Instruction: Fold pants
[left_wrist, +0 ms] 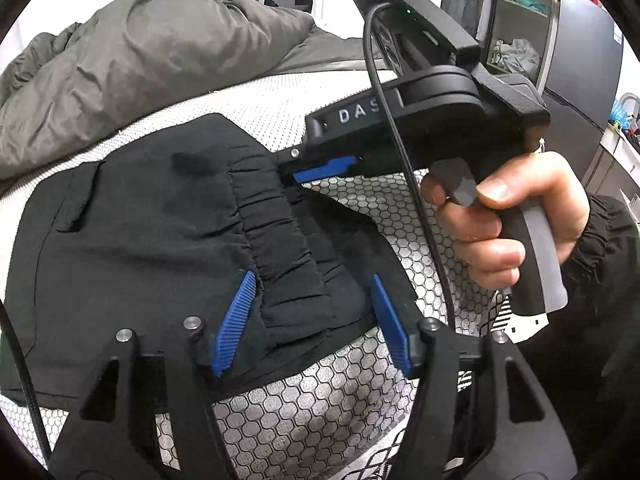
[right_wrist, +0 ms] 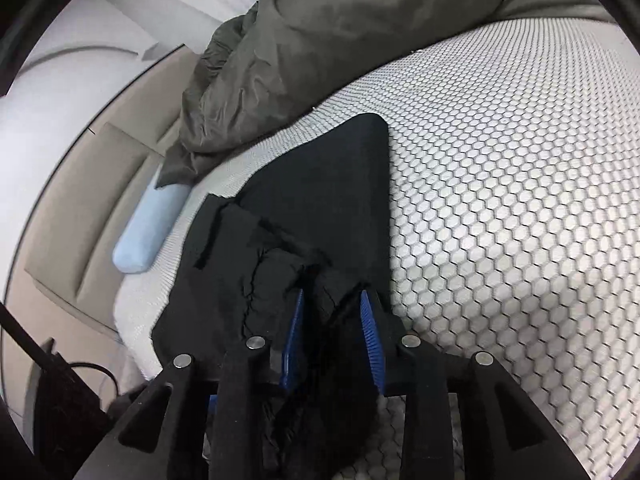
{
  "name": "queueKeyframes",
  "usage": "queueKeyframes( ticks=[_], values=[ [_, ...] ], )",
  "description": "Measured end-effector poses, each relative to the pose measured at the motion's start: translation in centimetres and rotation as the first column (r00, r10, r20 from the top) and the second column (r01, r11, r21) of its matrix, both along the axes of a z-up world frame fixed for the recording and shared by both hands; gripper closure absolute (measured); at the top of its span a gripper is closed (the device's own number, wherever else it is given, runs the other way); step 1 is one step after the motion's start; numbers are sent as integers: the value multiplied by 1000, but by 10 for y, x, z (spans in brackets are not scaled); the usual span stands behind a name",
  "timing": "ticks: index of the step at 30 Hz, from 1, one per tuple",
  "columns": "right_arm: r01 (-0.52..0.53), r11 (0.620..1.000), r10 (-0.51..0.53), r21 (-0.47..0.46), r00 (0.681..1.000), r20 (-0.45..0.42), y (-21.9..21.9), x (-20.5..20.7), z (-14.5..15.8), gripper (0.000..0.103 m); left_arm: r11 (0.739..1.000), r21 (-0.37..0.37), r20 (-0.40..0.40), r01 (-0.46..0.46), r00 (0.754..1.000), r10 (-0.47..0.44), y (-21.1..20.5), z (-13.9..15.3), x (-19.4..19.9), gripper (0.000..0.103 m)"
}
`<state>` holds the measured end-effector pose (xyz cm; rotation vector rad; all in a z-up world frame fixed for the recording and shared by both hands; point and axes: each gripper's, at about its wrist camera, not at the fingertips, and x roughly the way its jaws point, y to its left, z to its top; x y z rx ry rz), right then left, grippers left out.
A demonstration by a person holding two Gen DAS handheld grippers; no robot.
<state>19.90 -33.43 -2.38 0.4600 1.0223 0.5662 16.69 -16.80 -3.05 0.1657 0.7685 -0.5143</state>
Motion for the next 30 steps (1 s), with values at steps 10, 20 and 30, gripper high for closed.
queueKeyframes(
  ticks=[10,20,30],
  values=[
    [-4,985,14,-174,998,56,23,10,2,88,998,66,32,17,999,-19,-9,-10,-6,46],
    [105,994,-107,27,993,58,-47,-4,22,34,980,-97,106,-172,978,182,95,51,0,20],
    [-73,997,72,-28,997,-42,7,10,-2,26,769,-86,-234,-633,763,602,247,2,69,21]
  ],
)
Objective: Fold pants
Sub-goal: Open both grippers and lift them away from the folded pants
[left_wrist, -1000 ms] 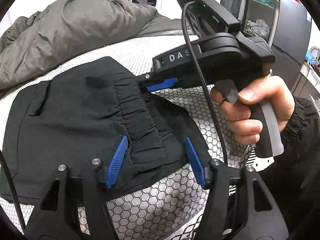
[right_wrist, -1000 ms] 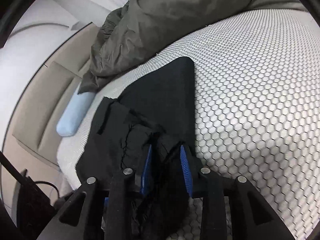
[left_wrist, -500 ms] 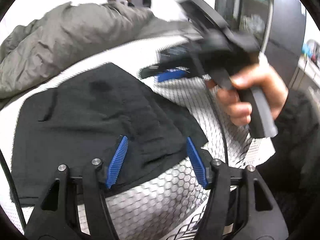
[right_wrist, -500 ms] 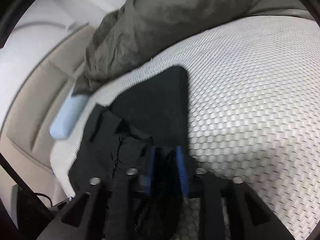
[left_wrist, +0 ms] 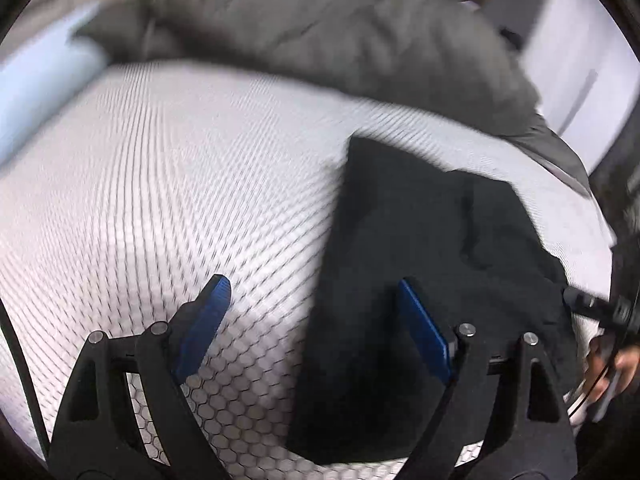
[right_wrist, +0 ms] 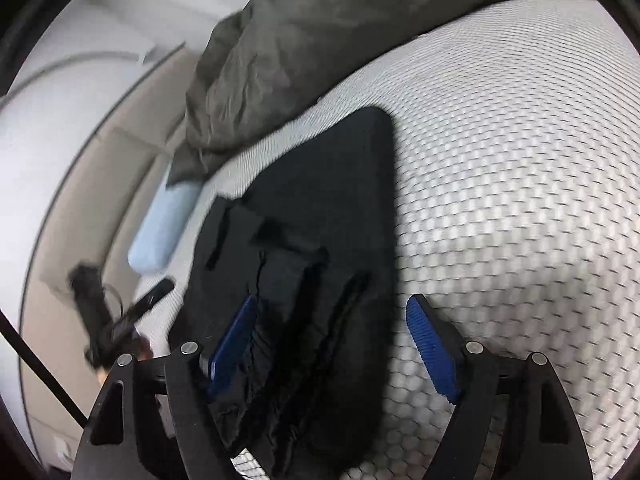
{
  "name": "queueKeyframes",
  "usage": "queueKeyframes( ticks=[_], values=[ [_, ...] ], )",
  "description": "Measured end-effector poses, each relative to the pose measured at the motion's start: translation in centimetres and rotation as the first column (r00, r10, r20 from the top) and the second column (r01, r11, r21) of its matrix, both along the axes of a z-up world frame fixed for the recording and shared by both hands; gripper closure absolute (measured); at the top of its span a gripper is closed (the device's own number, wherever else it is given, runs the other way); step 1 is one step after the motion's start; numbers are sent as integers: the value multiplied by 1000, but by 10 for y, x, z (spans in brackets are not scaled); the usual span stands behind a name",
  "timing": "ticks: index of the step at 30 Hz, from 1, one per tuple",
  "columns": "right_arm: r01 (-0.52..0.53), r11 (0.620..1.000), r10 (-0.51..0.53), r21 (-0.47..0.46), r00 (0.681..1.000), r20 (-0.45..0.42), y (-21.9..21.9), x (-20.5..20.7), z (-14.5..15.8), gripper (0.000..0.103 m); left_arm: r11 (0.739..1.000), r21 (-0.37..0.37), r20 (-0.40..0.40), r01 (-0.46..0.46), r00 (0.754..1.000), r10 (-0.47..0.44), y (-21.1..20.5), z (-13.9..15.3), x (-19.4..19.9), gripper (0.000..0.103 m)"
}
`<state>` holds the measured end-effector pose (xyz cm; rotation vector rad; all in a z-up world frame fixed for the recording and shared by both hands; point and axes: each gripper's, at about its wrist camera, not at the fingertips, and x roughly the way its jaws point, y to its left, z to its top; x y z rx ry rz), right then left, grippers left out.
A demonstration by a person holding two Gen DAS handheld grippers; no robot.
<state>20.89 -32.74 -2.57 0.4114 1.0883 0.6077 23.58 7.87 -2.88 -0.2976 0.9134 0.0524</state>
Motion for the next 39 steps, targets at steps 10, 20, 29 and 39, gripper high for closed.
queueKeyframes(
  ticks=[10,20,29,39],
  values=[
    [18,994,-10,-107,997,80,24,13,7,64,992,-95,26,86,996,-84,-5,-6,8,72],
    [35,988,-17,-149,993,121,31,43,5,62,999,33,56,36,998,-38,-19,-1,31,72],
    [114,980,-71,-163,966,247,7,0,35,18,989,139,151,44,986,-66,-39,28,-4,40],
    [140,981,-65,-137,892,447,4,-67,73,0,982,183,348,57,930,-119,-75,68,-78,1]
  ],
)
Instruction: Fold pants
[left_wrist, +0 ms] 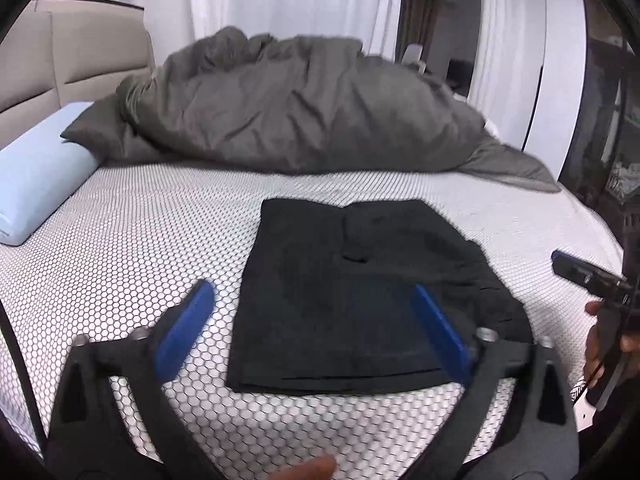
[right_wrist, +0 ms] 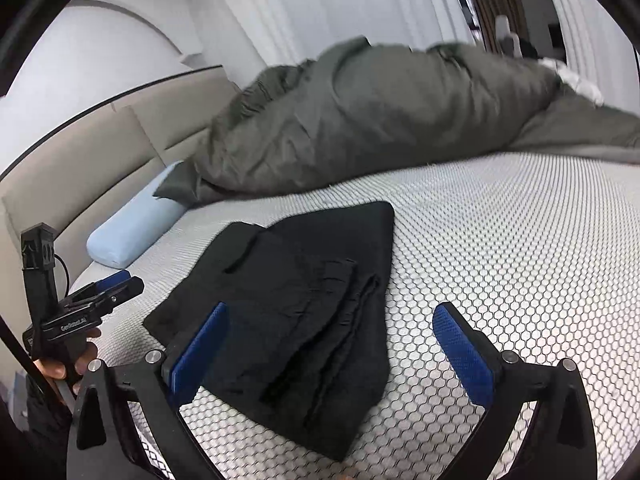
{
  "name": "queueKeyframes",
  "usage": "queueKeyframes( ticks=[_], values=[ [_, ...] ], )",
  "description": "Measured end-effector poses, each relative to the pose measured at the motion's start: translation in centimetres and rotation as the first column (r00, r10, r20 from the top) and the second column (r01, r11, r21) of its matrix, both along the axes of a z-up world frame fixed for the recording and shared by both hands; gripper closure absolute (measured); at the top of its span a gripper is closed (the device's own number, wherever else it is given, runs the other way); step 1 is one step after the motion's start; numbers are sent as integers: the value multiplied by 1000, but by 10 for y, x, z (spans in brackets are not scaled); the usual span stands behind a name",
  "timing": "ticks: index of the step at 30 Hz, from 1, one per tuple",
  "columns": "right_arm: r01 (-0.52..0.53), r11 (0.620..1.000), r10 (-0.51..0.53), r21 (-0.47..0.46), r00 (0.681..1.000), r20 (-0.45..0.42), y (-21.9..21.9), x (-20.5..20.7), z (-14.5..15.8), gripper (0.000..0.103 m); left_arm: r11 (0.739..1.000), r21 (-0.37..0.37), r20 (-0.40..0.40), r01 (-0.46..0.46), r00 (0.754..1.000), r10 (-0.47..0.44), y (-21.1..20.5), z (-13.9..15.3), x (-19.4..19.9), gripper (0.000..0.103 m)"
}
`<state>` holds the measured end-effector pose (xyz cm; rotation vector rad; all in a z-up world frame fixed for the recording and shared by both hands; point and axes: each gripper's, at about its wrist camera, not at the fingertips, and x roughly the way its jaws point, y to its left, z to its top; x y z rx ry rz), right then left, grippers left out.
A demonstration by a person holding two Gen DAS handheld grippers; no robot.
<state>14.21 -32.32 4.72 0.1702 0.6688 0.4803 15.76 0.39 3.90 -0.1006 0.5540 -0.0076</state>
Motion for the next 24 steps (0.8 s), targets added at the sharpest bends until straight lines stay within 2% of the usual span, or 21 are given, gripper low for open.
queueKeyframes(
  ticks=[2,11,20,24],
  values=[
    [5,1000,-5,10,1000,17,-1,-12,2,0,1000,6,33,0,999,0,-5,6,-16,1],
    [15,1000,-15,6,992,122,-5,-73,9,0,1000,-11,74,-15,997,16,-11,8,-54,1],
    [-7,1000,10,-22,985,174,5,-89,7,0,1000,19,123,-14,992,12,-20,11,-72,1],
    [-21,1000,23,-17,984,178,7,-89,8,0,1000,2,118,-22,993,22,-14,11,-71,1]
  ],
)
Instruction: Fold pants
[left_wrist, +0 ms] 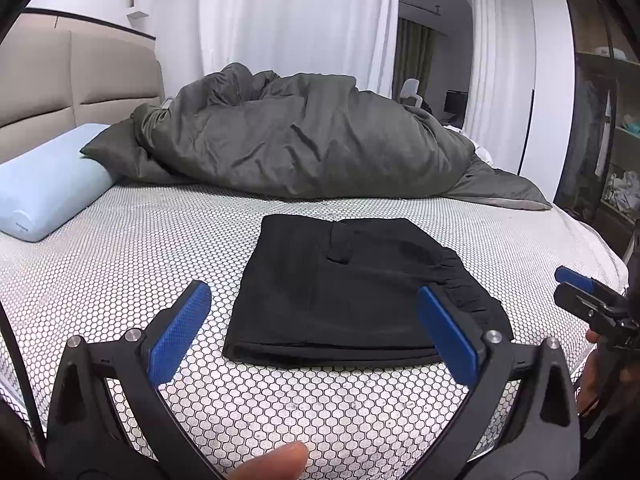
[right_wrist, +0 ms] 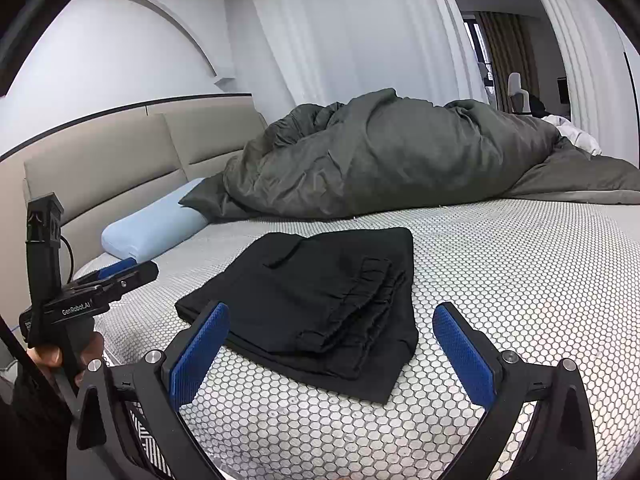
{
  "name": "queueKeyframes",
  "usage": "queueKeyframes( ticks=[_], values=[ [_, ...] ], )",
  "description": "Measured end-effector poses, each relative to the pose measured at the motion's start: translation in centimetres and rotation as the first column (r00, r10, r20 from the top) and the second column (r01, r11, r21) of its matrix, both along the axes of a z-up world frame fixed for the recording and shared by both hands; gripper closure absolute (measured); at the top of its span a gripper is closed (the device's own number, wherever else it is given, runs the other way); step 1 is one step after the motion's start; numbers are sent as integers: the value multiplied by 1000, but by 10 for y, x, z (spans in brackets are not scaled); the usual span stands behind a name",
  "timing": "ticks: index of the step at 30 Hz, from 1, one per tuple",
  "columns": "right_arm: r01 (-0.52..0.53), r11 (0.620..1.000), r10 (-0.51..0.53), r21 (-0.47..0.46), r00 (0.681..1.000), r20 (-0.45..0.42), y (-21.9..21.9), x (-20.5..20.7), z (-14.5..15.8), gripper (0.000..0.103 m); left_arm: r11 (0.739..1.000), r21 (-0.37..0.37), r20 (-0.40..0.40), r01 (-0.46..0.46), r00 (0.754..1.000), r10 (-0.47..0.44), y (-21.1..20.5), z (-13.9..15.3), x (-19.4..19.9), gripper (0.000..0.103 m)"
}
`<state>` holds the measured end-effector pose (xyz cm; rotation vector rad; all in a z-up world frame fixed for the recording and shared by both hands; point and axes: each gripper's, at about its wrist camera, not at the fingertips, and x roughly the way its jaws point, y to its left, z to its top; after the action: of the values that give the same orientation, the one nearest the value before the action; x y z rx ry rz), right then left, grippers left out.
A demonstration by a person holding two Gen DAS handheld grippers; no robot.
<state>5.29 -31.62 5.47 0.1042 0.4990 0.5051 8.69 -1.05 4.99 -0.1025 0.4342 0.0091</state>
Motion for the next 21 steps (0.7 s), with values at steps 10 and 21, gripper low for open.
queueKeyframes(
  ticks=[10,21],
  values=[
    [11,1000,-11,3,1000,7,-2,3,-1,0,1000,5,-19,-28,999,28,9,-4,3,1],
    [15,1000,-15,-12,1000,16,-1,3,0,0,999,8,-16,-36,999,36,17,-4,4,1]
  ],
)
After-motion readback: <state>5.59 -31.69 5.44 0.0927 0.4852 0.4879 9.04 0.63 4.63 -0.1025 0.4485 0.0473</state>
